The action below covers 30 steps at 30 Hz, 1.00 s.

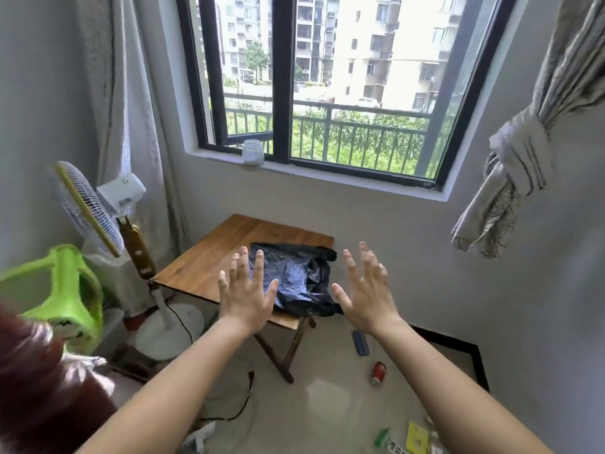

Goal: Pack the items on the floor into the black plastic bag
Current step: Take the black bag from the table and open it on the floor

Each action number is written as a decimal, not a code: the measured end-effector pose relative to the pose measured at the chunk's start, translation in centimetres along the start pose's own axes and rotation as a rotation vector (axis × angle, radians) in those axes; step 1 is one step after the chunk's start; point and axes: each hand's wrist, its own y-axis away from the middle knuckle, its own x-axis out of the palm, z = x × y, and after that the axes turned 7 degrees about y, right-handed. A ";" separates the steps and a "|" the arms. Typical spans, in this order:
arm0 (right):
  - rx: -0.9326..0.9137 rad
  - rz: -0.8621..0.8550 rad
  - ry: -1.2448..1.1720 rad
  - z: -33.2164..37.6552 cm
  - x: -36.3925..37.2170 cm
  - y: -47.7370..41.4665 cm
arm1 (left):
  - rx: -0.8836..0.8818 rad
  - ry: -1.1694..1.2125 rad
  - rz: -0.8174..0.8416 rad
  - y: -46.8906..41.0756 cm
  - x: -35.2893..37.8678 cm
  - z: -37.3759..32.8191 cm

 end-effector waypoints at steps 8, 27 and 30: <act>0.036 0.042 0.023 -2.9 6.0 -12.6 | 0.001 -0.048 0.118 -14.8 5.1 1.9; 0.268 0.722 -0.240 -9.7 36.0 -36.9 | -0.003 -0.157 0.576 -39.6 28.9 7.0; 0.390 0.831 -0.345 -9.7 40.2 -37.1 | 0.012 -0.124 0.657 -41.3 33.6 7.5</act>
